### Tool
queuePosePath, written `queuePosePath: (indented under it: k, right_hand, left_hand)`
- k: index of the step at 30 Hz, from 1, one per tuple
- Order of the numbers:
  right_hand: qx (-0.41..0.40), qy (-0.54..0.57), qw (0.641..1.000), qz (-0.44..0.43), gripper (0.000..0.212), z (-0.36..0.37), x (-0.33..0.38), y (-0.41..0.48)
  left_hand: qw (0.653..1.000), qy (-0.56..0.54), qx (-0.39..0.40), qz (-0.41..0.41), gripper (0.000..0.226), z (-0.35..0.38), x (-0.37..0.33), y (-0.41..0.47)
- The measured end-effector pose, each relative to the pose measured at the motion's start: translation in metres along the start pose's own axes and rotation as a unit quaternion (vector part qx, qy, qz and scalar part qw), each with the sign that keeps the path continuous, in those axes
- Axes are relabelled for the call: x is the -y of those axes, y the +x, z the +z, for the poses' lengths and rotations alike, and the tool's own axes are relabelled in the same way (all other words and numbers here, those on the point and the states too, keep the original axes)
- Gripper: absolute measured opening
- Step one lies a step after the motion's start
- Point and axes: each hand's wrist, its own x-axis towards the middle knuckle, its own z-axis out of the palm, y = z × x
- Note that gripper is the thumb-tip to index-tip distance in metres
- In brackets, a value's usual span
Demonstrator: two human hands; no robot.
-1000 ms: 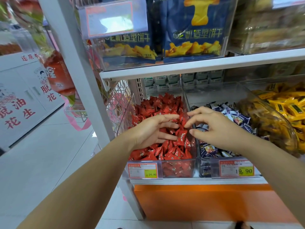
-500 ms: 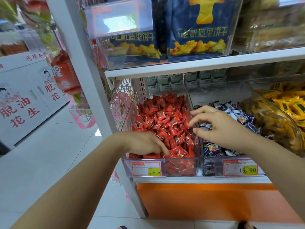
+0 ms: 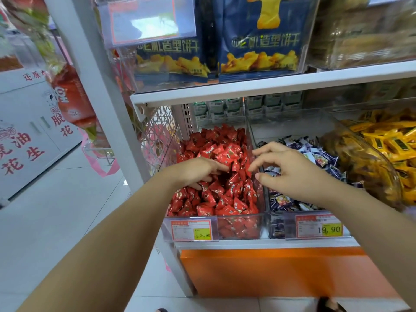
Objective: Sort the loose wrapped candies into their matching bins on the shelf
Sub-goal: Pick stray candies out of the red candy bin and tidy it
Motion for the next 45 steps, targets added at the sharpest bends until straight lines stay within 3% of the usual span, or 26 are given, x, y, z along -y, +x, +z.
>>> queuePosePath:
  k: [7,12,15,17,23,31,34,41,45]
  right_hand:
    - [0.003,-0.003,1.000,-0.002,0.015,0.000,0.000,0.001]
    - [0.002,-0.005,1.000,-0.005,0.015,-0.003,0.000,0.002]
    - [-0.010,-0.011,1.000,0.001,0.015,-0.004,-0.002,0.008]
    - [-0.011,-0.012,1.000,0.010,0.017,-0.004,-0.003,0.012]
    - [-0.020,-0.002,1.000,0.017,0.015,-0.004,-0.004,0.017]
    - [-0.017,-0.006,1.000,0.016,0.014,-0.003,-0.003,0.016]
    - [-0.016,-0.005,1.000,0.016,0.014,-0.003,-0.003,0.015]
    - [-0.029,0.012,0.999,0.016,0.014,-0.004,-0.006,0.017]
    - [-0.046,0.041,0.998,0.025,0.012,-0.002,-0.010,0.023]
  left_hand:
    - [0.998,-0.051,-0.022,0.007,0.037,-0.002,-0.003,0.001]
    - [0.992,-0.071,-0.071,0.075,0.029,-0.021,-0.011,-0.013]
    - [0.970,0.030,-0.201,0.131,0.025,-0.024,-0.012,0.000]
    - [0.952,0.140,-0.228,0.148,0.034,-0.018,-0.008,0.015]
    - [0.945,0.317,-0.071,0.046,0.053,0.008,-0.006,0.042]
    - [0.924,0.362,0.011,0.120,0.053,0.017,0.007,0.004]
    - [0.910,0.398,0.035,0.113,0.052,0.019,0.005,-0.011]
    - [0.943,0.307,0.070,0.108,0.035,-0.006,-0.006,-0.038]
    - [0.972,0.166,-0.095,0.134,0.026,-0.021,-0.021,-0.021]
